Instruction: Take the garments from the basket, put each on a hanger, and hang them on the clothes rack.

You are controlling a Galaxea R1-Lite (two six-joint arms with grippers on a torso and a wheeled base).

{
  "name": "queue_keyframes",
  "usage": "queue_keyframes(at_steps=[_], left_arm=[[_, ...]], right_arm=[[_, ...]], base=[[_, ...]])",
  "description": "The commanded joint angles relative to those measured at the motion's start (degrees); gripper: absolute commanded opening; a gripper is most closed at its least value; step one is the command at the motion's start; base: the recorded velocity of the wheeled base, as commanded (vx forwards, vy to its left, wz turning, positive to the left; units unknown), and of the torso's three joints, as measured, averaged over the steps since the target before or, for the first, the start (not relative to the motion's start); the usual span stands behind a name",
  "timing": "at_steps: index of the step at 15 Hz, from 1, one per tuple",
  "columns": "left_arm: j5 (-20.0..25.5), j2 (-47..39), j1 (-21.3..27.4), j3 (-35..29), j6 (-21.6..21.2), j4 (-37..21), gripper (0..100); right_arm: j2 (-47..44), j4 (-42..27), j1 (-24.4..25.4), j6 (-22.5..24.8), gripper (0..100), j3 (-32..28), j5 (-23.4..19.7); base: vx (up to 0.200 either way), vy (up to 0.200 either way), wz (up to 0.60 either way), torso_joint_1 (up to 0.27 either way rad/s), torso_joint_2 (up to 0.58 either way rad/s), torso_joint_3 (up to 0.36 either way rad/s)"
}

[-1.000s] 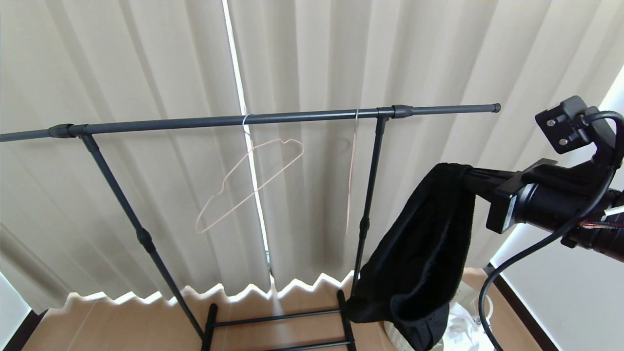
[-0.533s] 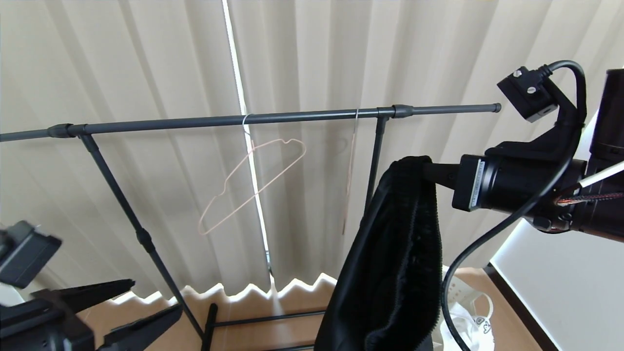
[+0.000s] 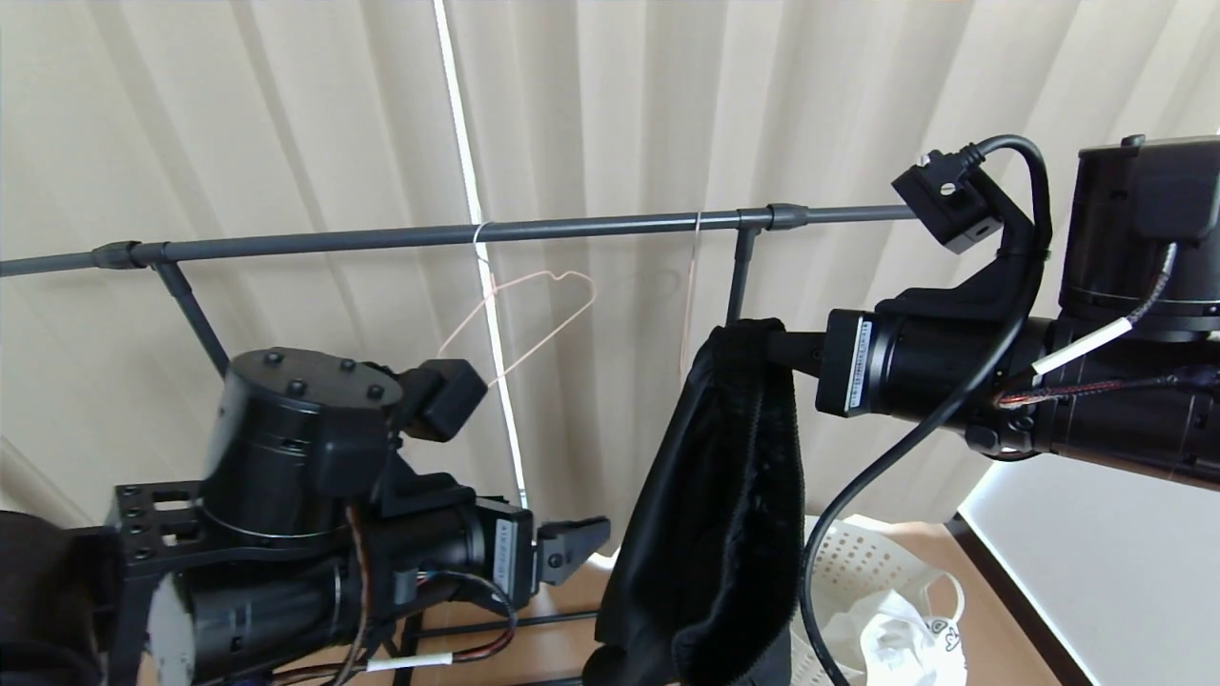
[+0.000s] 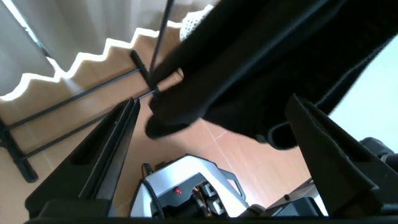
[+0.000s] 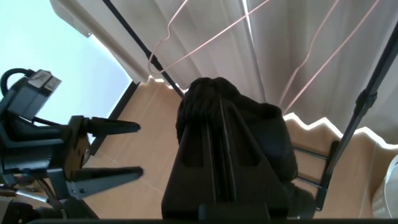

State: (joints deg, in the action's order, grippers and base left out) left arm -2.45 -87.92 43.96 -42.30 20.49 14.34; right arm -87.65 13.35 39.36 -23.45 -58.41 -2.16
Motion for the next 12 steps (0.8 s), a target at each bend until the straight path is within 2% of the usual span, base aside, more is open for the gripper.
queue_keyframes(at_steps=[1,7,12], left_arm=[[0.34,-5.95,3.06,-3.58,0.25,0.34,100],[-0.1,-12.1,8.42,-10.35,1.48,0.69,100],[-0.45,-13.33,8.6,-10.43,1.74,3.42,100]], right_arm=[[-0.86,0.1,0.19,-0.01,0,-0.04,-0.04],[-2.09,0.1,0.19,-0.01,0,-0.04,0.05],[-1.56,0.1,0.19,-0.01,0,0.05,0.22]], base=[[0.0,0.0,0.0,0.0,0.0,0.0],[0.0,0.0,0.0,0.0,0.0,0.0],[0.0,0.0,0.0,0.0,0.0,0.0]])
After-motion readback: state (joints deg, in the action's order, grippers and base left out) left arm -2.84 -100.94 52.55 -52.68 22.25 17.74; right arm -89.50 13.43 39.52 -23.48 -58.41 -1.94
